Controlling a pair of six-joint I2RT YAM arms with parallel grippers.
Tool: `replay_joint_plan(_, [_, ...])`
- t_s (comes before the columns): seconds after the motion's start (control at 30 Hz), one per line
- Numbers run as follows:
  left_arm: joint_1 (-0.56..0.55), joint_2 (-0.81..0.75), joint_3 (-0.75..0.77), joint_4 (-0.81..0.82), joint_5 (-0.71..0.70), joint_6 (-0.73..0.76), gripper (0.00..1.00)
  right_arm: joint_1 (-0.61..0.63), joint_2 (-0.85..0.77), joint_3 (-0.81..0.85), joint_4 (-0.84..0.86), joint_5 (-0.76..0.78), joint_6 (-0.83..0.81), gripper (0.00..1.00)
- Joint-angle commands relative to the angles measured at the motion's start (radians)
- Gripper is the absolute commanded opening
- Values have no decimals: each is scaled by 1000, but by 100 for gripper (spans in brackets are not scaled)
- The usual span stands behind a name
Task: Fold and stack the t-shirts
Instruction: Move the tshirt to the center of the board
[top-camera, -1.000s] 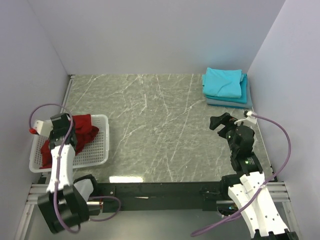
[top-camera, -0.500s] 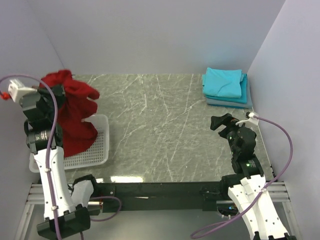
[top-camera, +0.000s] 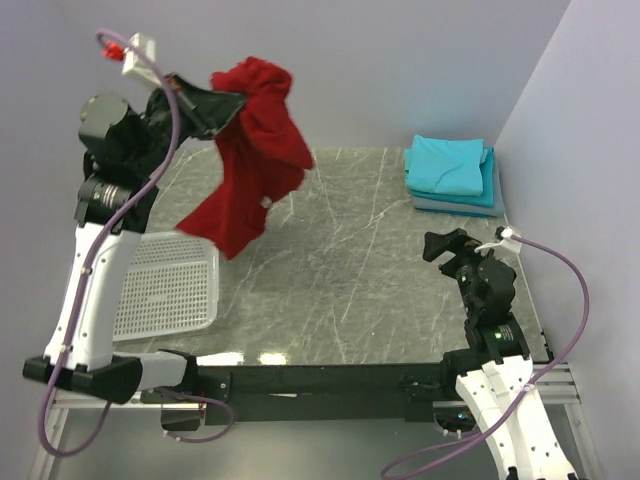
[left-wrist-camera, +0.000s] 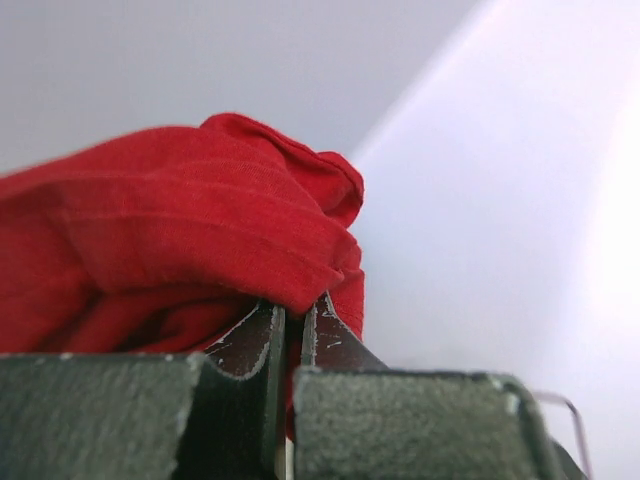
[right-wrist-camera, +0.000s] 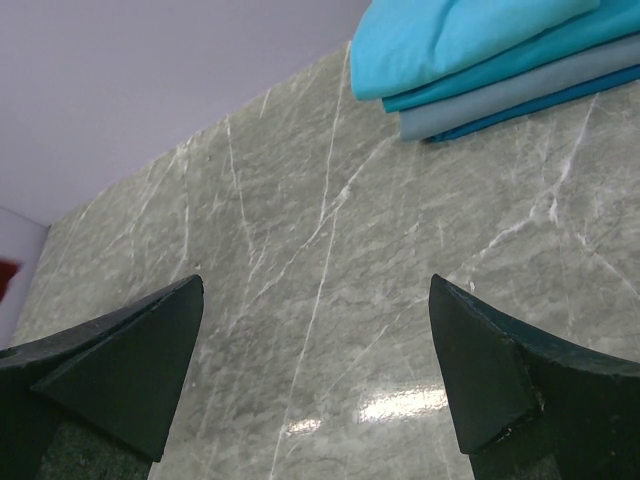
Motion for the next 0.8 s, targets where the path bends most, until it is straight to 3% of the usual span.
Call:
replay_joint_plan(0.0, [-82,57,170,91,185,65,1,4,-13,13,9,17,-16,99])
replay_joint_plan(0.3, [-267,207,376,195,300,21,1,4,-27,24,-16,49,-24,99])
replay_joint_plan(0.4, [-278,250,335,315,386,-62,5,4,-36,35,-42,85,-28,99])
replay_joint_plan(0.57, [-274,315,145,311,365,-73,29,4,-39,32,-48,97,-38,99])
replay_joint_plan(0.6, [-267,322,106,300,353,-68,37,4,-33,35,-51,97,-41,99])
replay_joint_plan(0.63, [-257,330,65,294,337,-68,54,5,-15,38,-59,97,-42,99])
replay_joint_plan(0.67, [-217,344,-28,294,318,-91,62,4,-4,47,-68,100,-47,99])
replay_joint_plan(0.73, [-163,351,-130,306,247,-117,89,4,34,58,-91,102,-50,99])
replay_joint_plan(0.77, [-102,348,-228,321,219,-149,94,5,50,69,-99,105,-51,99])
